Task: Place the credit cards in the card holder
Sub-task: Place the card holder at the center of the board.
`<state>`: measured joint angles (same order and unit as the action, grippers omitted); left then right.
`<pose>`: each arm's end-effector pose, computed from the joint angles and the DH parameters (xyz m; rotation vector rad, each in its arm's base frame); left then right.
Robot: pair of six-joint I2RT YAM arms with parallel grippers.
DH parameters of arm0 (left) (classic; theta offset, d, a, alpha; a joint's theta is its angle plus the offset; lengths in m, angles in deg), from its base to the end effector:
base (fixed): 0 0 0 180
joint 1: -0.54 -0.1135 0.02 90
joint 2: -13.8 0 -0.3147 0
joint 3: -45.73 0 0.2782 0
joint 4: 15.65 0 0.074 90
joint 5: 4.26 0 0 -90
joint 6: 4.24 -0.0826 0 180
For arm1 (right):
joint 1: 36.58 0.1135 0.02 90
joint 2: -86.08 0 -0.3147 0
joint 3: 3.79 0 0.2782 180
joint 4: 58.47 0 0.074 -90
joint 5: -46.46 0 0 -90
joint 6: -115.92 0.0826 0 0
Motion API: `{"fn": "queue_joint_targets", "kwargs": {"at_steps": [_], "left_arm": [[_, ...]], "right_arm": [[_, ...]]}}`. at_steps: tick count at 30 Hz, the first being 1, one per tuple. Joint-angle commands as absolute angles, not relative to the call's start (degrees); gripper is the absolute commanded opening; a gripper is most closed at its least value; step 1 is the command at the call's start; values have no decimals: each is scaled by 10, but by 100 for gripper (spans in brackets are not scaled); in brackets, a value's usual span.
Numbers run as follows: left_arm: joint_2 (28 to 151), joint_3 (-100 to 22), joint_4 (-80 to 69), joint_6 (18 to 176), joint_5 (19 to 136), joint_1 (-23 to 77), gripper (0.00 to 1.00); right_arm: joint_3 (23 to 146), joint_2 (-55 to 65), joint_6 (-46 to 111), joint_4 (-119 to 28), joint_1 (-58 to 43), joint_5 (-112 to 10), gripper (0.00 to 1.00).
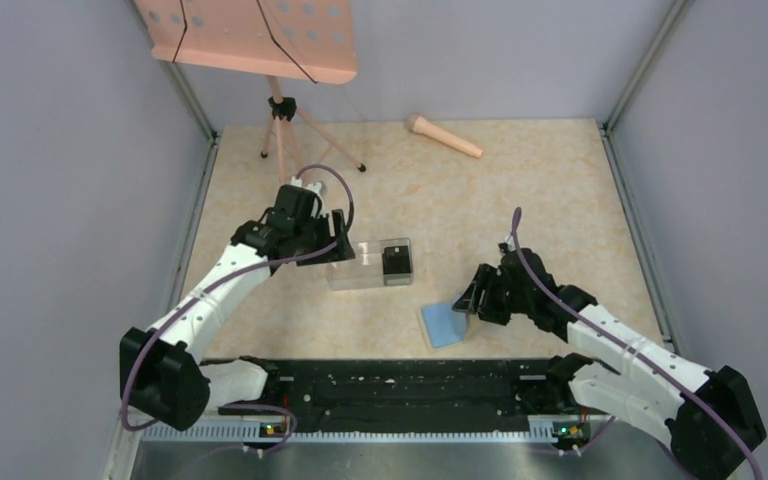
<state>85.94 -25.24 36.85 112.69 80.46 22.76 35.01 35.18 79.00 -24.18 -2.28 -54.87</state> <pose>0.2695 -0.1183 0.2815 -0.0666 2.5638 -0.4575 0.1564 0.1264 0.1872 0.3196 2.5593 0.8971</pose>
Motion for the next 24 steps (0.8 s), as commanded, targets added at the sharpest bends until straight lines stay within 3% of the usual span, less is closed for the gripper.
{"fn": "queue_joint_targets", "kwargs": {"at_steps": [1, 3, 5, 15, 20, 24], "left_arm": [[807, -209, 259, 1151, 716, 246, 75], [797, -189, 239, 1157, 703, 257, 77], [797, -178, 238, 1164, 704, 268, 80], [834, -156, 203, 1216, 740, 384, 80], [870, -145, 167, 1265, 742, 422, 79], [878, -124, 122, 1300, 724, 426, 78]], "right_arm": [[395, 333, 747, -193, -29, -517, 64], [409, 320, 740, -173, -29, -506, 75], [423, 309, 733, -158, -30, -491, 80], [529, 268, 666, -60, -31, -387, 89], [584, 261, 611, -41, -30, -391, 85], [583, 247, 588, -83, -30, -497, 67]]}}
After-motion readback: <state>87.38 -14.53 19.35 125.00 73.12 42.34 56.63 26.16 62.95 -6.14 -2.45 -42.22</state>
